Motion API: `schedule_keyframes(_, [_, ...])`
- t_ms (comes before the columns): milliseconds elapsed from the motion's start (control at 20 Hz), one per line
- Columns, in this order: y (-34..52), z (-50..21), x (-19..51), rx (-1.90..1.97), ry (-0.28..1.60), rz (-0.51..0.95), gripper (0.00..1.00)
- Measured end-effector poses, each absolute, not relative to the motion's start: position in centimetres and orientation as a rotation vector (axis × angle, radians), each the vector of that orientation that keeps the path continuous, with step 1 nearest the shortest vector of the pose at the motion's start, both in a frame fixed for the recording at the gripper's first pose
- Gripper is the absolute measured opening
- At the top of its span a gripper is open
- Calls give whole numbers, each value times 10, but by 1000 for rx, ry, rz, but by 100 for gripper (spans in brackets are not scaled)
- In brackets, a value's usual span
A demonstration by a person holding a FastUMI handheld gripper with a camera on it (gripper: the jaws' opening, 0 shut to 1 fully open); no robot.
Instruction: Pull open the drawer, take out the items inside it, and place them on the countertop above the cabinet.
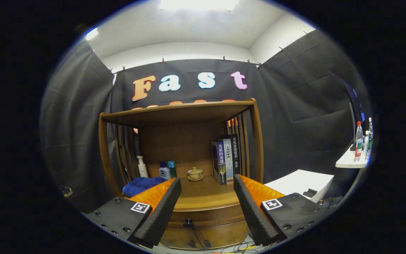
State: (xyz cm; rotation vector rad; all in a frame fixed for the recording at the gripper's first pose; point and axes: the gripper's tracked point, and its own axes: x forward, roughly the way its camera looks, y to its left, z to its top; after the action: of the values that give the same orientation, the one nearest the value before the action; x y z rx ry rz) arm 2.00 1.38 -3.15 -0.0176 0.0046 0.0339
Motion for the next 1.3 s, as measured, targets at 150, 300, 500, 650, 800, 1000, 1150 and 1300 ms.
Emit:
schedule_keyframes(150, [25,-59,35,-20,6,52,100])
schedule_keyframes(300, [32,-108,55,0,32,53,100])
schedule_keyframes(500, [42,-190,81,51,96,50,99])
schedule_keyframes(650, [48,-225,96,-60,69,52,98])
schedule_keyframes(800, [54,-277,104,-152,153,63,98])
schedule_keyframes(1000, [56,-310,120,-77,199,72,99])
schedule_keyframes(1150, [57,-330,125,-71,247,87,99])
schedule_keyframes(1300, [60,-344,129,-56,277,93,79])
